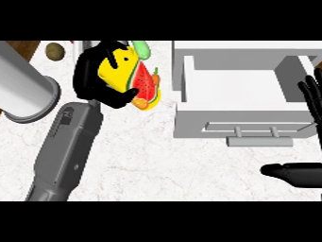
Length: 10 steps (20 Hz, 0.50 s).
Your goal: Pick up the cup, place it into the drawer and close the drawer
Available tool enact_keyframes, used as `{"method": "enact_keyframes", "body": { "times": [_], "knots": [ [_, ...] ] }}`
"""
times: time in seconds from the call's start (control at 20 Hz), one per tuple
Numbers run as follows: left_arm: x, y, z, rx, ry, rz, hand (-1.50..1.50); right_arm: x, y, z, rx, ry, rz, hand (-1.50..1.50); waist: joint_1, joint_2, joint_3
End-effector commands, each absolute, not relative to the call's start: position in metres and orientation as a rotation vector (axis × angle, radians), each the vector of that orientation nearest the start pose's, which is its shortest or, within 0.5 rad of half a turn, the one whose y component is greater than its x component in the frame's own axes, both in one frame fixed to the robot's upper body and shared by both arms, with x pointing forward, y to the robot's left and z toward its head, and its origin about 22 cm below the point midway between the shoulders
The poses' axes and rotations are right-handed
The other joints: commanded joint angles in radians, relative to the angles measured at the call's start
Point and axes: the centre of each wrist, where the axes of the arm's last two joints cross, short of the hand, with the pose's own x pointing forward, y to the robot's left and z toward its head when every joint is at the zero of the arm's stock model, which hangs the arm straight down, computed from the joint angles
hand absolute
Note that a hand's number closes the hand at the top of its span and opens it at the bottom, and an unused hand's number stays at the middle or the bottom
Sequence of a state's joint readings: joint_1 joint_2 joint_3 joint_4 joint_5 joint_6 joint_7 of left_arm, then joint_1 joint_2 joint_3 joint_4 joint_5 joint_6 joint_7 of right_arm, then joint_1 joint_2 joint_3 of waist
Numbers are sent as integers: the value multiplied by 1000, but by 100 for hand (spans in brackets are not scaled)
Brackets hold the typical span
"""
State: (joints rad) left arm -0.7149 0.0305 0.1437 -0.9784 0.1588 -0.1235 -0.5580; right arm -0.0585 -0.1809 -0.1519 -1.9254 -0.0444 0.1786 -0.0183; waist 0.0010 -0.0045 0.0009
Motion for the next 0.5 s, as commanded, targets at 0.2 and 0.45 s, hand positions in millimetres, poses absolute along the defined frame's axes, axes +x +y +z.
{"method": "enact_keyframes", "body": {
  "times": [0.2,0.45],
  "knots": [
    [405,104,133,-333,-2143,-140,150,242,-290,102,-75,-1988,213,-150,-13,5,-1],
    [417,71,166,-274,-2131,-159,150,247,-310,126,-76,-1998,237,-150,-23,8,0]
  ]
}}
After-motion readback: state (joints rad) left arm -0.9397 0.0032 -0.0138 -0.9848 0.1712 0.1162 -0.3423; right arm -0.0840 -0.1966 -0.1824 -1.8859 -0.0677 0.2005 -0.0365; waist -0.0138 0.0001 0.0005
